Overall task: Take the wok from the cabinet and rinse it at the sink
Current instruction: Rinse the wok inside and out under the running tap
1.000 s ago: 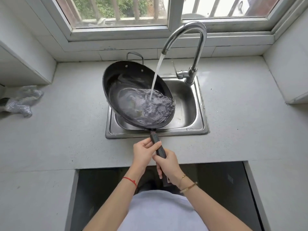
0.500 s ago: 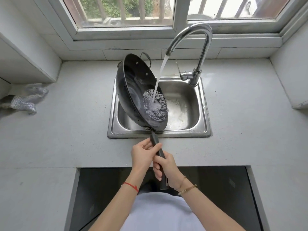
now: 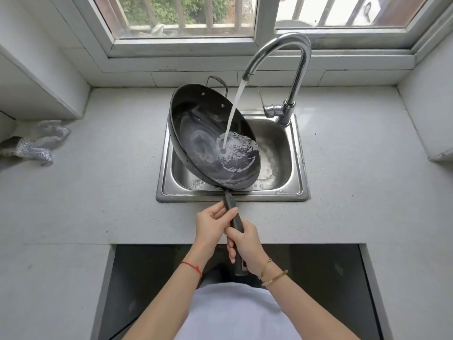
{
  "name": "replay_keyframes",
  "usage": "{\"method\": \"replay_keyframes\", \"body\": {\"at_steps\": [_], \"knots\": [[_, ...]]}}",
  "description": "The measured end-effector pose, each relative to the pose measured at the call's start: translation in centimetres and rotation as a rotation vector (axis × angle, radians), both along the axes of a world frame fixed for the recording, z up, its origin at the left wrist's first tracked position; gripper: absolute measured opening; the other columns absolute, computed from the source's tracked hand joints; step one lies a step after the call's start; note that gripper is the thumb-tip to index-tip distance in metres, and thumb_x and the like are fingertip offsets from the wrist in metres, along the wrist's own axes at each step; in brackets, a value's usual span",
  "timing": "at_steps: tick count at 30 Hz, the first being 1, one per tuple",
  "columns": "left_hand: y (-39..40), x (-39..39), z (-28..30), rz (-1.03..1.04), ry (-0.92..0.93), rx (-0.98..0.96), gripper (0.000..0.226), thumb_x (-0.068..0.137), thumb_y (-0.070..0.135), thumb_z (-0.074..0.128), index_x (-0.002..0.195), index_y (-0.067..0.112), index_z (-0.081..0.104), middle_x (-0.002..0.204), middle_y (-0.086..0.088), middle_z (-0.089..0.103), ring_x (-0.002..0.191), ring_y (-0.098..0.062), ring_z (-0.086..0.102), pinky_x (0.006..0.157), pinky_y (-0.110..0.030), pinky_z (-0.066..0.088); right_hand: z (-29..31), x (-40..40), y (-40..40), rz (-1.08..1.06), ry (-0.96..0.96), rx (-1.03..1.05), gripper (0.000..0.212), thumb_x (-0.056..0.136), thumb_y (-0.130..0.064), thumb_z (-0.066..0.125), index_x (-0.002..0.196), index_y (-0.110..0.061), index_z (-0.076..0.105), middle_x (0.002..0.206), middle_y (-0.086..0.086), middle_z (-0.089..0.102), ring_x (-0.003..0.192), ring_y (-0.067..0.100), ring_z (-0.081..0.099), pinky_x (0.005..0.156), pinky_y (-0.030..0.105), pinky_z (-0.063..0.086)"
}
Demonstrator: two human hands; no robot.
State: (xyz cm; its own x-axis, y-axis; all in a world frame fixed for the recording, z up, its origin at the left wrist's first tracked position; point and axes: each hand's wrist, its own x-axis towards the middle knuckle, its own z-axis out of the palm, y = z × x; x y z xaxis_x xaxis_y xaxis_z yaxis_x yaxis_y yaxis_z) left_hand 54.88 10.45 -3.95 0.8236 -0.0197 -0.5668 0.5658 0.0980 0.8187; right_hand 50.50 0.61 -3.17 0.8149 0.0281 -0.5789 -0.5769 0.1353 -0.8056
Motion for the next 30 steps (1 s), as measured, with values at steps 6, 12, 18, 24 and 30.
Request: {"method": "replay_keyframes", "body": {"at_steps": [6,12,18,24,30], "knots": [[-0.9,0.9,-1.0,-0.078,-0.007,-0.052,0.04,0.086,0.005,0.071,0.125,0.006,0.065,0.114,-0.006,0.074,0.109,-0.013,0.069,0.087,-0.022,0.056,-1.1,0.4,-0.4,-0.059,-0.026,-0.186,0.013,0.097,-0.014,0.057,0.088,-0.005,0.058,0.054,0.012,0.052,0.035,0.019,0.049,0.037,0.027,0.046],[-1.2,1.4,-2.2,-0.136,0.009,-0.083,0.04,0.088,0.006,0.069,0.127,0.003,0.063,0.116,-0.007,0.073,0.114,-0.017,0.067,0.092,-0.023,0.055,-2.2,0.6,-0.5,-0.082,-0.037,-0.32,0.009,0.096,-0.013,0.057,0.087,-0.014,0.06,0.053,0.011,0.056,0.034,0.02,0.051,0.037,0.03,0.048],[-0.8,0.9,-3.6,-0.155,0.055,-0.099,0.036,0.089,0.004,0.067,0.125,0.004,0.064,0.113,-0.007,0.074,0.112,-0.021,0.068,0.101,-0.036,0.051,-3.0,0.0,-0.4,-0.071,-0.067,-0.414,0.013,0.095,-0.011,0.057,0.089,-0.022,0.059,0.059,0.011,0.057,0.033,0.019,0.053,0.034,0.028,0.046],[-0.5,0.7,-3.8,-0.162,0.087,-0.15,0.03,0.092,0.002,0.062,0.121,0.01,0.065,0.111,-0.007,0.075,0.107,-0.02,0.07,0.096,-0.033,0.054,-3.4,-0.3,0.2,-0.082,-0.059,-0.459,0.015,0.095,-0.015,0.057,0.082,-0.021,0.056,0.062,0.01,0.056,0.034,0.022,0.053,0.033,0.028,0.044],[-0.4,0.5,-4.2,-0.186,0.135,-0.139,0.031,0.094,0.005,0.06,0.125,0.007,0.063,0.114,-0.007,0.074,0.11,-0.021,0.068,0.095,-0.033,0.054,-4.3,-0.8,0.5,-0.082,-0.032,-0.472,0.009,0.095,-0.018,0.059,0.086,-0.018,0.058,0.068,0.012,0.058,0.037,0.019,0.053,0.034,0.028,0.045]]}}
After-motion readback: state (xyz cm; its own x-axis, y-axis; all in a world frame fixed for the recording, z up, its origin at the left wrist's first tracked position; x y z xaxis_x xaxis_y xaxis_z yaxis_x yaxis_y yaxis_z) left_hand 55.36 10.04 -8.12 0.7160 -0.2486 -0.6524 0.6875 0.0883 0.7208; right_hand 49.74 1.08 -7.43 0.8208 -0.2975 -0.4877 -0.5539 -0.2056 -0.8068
